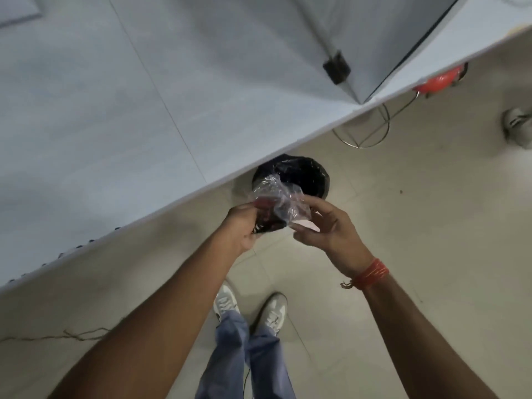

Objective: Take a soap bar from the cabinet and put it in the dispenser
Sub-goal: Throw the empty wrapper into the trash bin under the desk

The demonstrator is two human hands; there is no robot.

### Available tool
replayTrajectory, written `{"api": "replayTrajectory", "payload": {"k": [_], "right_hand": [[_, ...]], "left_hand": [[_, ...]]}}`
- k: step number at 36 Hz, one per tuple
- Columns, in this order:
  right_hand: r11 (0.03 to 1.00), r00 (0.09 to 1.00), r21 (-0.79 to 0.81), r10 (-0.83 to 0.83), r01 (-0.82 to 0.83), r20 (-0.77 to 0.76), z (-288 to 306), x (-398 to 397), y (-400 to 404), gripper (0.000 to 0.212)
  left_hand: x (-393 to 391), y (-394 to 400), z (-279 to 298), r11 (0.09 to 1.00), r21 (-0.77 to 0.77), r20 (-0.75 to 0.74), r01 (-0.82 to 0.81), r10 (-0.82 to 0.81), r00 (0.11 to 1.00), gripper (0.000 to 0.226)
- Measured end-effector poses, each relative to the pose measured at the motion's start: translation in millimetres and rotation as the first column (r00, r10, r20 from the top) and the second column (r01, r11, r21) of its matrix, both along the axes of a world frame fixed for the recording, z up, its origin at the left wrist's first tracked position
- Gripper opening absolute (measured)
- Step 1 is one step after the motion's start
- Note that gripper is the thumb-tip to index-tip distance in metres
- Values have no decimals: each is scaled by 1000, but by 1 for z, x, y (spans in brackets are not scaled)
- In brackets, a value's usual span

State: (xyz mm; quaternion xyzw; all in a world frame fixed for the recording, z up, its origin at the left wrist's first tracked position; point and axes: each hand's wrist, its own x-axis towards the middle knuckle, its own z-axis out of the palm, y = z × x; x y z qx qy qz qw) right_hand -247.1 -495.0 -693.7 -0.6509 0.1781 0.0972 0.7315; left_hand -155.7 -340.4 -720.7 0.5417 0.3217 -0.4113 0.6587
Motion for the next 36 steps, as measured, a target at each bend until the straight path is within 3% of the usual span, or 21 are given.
{"api": "replayTrajectory", "payload": {"k": [2, 4, 8, 11, 14, 16, 18, 19, 20, 21, 24, 28, 32, 36], "right_hand": [[964, 999, -265, 13, -2, 41, -13, 0, -2, 54], [857, 985, -502, -37, 118, 167, -27, 2, -3, 37], [650, 914, -650, -196, 393, 356, -60, 6, -13, 25], [480, 843, -696, -234, 534, 485, -96, 19, -26, 29], [424, 835, -722, -211, 547, 508, -143, 44, -32, 31], [396, 926, -837, -176, 378, 335, -194, 60, -39, 37], [376, 990, -924, -91, -65, -107, -245, 73, -46, 60], [360, 934, -881, -66, -306, -351, -268, 75, -48, 76], [355, 855, -810, -57, -466, -516, -284, 76, -49, 87], [365, 814, -771, -58, -521, -578, -295, 76, -49, 89], [464, 889, -821, -135, -333, -438, -293, 72, -46, 67], [584, 954, -802, -153, -124, -259, -258, 63, -52, 54], [701, 967, -710, -218, 58, -135, -185, 60, -62, 42], [737, 961, -657, -268, 158, -70, -95, 58, -66, 48]], "left_hand": [[1, -9, -7, 997, -48, -50, 55, -58, 997, 24], [3, -20, -20, 991, -101, -80, 83, -92, 993, 18], [10, -41, -51, 996, -62, -61, 62, -66, 996, 11], [21, -53, -81, 995, 95, 129, 17, -29, 991, 17], [31, -58, -111, 984, 169, 296, 59, -107, 949, 22], [35, -62, -135, 979, 175, 336, 102, -157, 929, 22], [36, -61, -156, 968, 216, 383, 132, -208, 900, 23], [35, -60, -167, 963, 231, 398, 135, -220, 891, 23], [35, -59, -174, 958, 248, 406, 143, -237, 883, 23], [35, -58, -181, 951, 269, 414, 150, -255, 874, 22], [32, -53, -190, 921, 338, 395, 194, -326, 859, 23], [23, -58, -172, 891, 375, 365, 257, -397, 842, 21], [15, -74, -121, 884, 349, 411, 313, -444, 796, 25], [12, -84, -42, 890, 309, 479, 337, -451, 753, 23]]}}
